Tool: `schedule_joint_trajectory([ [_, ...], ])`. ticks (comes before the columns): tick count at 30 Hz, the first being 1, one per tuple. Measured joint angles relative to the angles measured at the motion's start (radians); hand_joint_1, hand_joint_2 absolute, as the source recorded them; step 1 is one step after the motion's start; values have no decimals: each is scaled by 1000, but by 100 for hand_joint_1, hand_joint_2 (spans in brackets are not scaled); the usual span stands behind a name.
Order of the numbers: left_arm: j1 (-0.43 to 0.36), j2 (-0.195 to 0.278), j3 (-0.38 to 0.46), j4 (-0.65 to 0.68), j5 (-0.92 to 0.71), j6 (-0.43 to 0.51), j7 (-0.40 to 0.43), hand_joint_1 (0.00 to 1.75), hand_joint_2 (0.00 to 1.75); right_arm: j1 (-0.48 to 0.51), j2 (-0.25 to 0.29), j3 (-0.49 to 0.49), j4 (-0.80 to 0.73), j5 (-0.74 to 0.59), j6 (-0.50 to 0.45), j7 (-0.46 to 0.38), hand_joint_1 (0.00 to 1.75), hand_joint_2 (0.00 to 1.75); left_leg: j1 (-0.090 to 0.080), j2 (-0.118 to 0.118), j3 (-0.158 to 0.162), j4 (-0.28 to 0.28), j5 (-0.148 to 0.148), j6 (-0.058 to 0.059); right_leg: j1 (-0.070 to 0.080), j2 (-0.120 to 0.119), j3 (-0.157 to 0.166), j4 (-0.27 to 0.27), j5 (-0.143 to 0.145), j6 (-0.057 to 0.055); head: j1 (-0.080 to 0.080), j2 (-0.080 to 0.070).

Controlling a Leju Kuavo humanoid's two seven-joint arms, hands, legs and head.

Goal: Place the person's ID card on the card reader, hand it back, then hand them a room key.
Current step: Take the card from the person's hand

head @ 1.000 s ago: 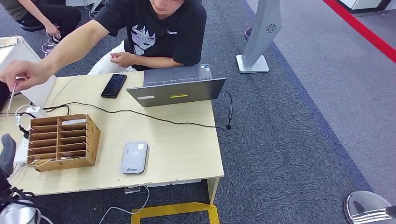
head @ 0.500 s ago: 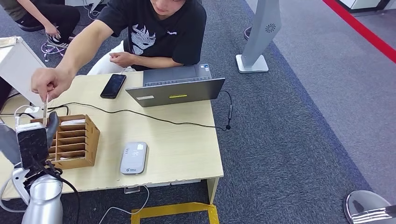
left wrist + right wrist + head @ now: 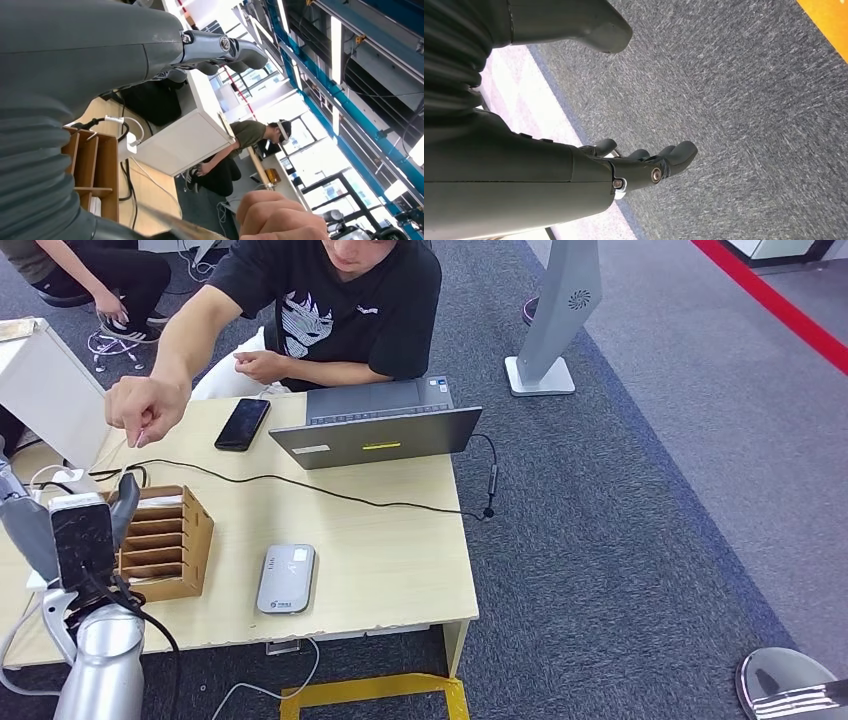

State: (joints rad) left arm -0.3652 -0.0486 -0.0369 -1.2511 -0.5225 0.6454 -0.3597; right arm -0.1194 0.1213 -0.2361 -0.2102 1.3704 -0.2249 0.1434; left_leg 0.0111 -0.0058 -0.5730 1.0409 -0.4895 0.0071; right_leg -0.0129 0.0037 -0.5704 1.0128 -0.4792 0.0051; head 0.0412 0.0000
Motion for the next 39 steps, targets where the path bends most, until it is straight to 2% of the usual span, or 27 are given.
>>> schedule_joint_trajectory([
  [24,9,12,0,0,42,27,-5,175,175,16,5,0,0,3,-12,-18,0,175,0,0,0,0,0,0,0,0,0,0,0,0,0,0],
  [35,30,11,0,-1,40,9,-20,175,175,17,5,0,0,3,-16,-18,0,175,0,0,0,0,0,0,0,0,0,0,0,0,0,0],
  [39,48,9,-16,-14,20,-32,-19,175,175,18,5,0,0,3,-23,-17,0,175,0,0,0,0,0,0,0,0,0,0,0,0,0,0],
])
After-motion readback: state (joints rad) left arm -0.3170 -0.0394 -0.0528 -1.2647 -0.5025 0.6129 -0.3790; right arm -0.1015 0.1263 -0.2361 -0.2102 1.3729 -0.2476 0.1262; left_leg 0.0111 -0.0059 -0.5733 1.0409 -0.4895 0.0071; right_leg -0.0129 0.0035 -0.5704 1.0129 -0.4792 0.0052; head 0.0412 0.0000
